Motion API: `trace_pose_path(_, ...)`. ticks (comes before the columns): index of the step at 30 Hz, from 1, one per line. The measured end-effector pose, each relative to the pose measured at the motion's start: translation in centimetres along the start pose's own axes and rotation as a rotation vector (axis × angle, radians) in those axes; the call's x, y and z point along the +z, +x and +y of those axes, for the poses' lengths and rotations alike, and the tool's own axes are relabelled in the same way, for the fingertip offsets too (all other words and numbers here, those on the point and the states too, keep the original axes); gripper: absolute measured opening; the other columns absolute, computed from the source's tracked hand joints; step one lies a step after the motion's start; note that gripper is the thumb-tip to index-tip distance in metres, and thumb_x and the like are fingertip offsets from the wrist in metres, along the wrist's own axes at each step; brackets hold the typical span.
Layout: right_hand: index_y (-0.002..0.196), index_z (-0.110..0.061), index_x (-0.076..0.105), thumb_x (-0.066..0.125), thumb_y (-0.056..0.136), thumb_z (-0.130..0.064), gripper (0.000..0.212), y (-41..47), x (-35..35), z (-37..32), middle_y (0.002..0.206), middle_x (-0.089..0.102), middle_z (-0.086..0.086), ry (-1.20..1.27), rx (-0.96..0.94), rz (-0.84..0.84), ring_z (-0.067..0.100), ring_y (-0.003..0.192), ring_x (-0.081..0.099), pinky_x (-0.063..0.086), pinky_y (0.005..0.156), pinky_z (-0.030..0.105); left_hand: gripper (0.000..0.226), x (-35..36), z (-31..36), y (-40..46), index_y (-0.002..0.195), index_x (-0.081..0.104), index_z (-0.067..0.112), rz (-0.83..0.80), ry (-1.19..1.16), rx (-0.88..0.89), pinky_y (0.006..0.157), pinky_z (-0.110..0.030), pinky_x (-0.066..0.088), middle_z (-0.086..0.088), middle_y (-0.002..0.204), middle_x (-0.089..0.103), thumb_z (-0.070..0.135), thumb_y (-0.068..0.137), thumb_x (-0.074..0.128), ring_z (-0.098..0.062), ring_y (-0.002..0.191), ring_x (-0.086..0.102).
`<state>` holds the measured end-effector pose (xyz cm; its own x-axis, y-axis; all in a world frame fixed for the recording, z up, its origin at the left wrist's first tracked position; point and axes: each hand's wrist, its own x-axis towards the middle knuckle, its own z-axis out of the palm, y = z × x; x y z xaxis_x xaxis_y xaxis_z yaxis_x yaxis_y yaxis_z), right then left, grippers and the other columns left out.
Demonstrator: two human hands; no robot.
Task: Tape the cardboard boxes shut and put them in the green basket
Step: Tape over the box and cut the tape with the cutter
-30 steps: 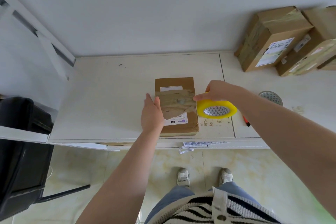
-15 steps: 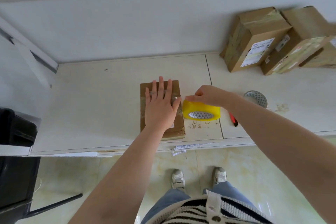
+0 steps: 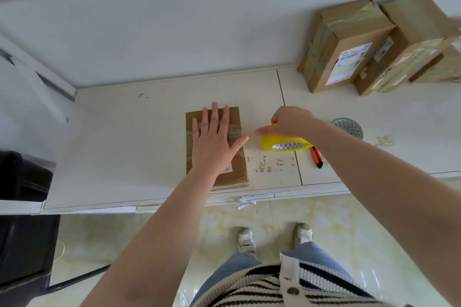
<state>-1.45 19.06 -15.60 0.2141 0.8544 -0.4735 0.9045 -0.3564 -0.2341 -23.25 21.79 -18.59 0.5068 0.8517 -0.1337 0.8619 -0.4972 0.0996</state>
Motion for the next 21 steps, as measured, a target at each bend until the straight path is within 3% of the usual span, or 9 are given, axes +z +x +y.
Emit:
trace_pose_path(5,0.063,-0.017,0.049,0.050,0.065,-0.090,0.072,-0.3,0.1,-0.9,0.058,0.049,-0.005,-0.096,0.048,0.038,0.013,0.056,0.053,0.034,0.052,0.024,0.090,0.1,0.0,0.0,0.155,-0.012,0.027,0.013,-0.009,-0.001,0.121,-0.049,-0.005,-0.004,0.163,-0.019,0.079,0.083,-0.003,-0.027,0.150,-0.015)
trace_pose_path(8,0.069,-0.020,0.052,0.046,0.074,-0.085,0.065,-1.0,0.0,0.0,0.066,0.056,-0.004,0.149,0.015,0.083,0.013,0.063,0.053,0.035,0.056,0.027,0.090,0.1,0.0,-0.1,0.155,-0.012,0.026,0.022,-0.009,0.000,0.121,-0.050,-0.005,-0.004,0.163,-0.019,0.079,0.083,-0.002,-0.027,0.150,-0.016)
trace_pose_path(10,0.074,-0.022,0.056,0.050,0.087,-0.068,0.048,-1.9,0.4,1.3,0.072,0.060,-0.003,0.464,-0.006,0.259,0.013,0.065,0.054,0.036,0.057,0.028,0.090,0.2,0.0,0.0,0.155,-0.013,0.026,0.022,0.003,0.003,0.121,-0.049,-0.006,-0.004,0.163,-0.019,0.079,0.083,-0.002,-0.027,0.150,-0.016)
trace_pose_path(12,0.081,-0.021,0.057,0.053,0.095,-0.044,0.027,-2.9,1.5,3.2,0.078,0.063,-0.002,0.597,0.084,0.519,0.017,0.070,0.056,0.036,0.055,0.027,0.089,0.2,0.0,0.0,0.155,-0.015,0.027,0.022,0.003,0.008,0.121,-0.049,-0.008,-0.005,0.162,-0.020,0.079,0.085,-0.001,-0.027,0.150,-0.017)
trace_pose_path(14,0.089,-0.019,0.058,0.048,0.098,-0.024,0.014,-3.8,3.1,5.2,0.093,0.065,0.003,0.512,0.222,0.603,0.022,0.076,0.055,0.036,0.055,0.028,0.087,0.3,0.0,0.0,0.154,-0.016,0.027,0.025,-0.001,0.010,0.120,-0.049,-0.008,-0.005,0.162,-0.022,0.079,0.086,0.002,-0.027,0.149,-0.017)
trace_pose_path(16,0.095,-0.017,0.059,0.046,0.096,-0.015,0.013,-4.5,4.9,6.9,0.103,0.062,0.006,0.355,0.298,0.529,0.023,0.078,0.052,0.039,0.059,0.031,0.087,0.3,0.0,0.0,0.154,-0.017,0.027,0.027,-0.001,0.010,0.120,-0.048,-0.008,-0.005,0.162,-0.022,0.078,0.087,0.002,-0.027,0.149,-0.017)
trace_pose_path(19,0.103,-0.013,0.060,0.048,0.095,-0.015,0.014,-5.0,6.6,7.9,0.106,0.061,0.009,0.172,0.328,0.447,0.028,0.085,0.053,0.038,0.062,0.033,0.088,0.3,0.0,0.0,0.154,-0.016,0.027,0.020,0.002,0.009,0.120,-0.048,-0.009,-0.005,0.162,-0.022,0.078,0.085,0.001,-0.027,0.149,-0.017)
trace_pose_path(21,0.109,-0.012,0.056,0.051,0.095,-0.019,0.016,-4.9,7.0,7.9,0.108,0.061,0.008,0.015,0.296,0.399,0.028,0.101,0.054,0.035,0.061,0.034,0.088,0.3,0.0,0.0,0.154,-0.016,0.027,0.019,0.007,0.010,0.120,-0.048,-0.009,-0.005,0.162,-0.022,0.079,0.084,0.001,-0.027,0.149,-0.017)
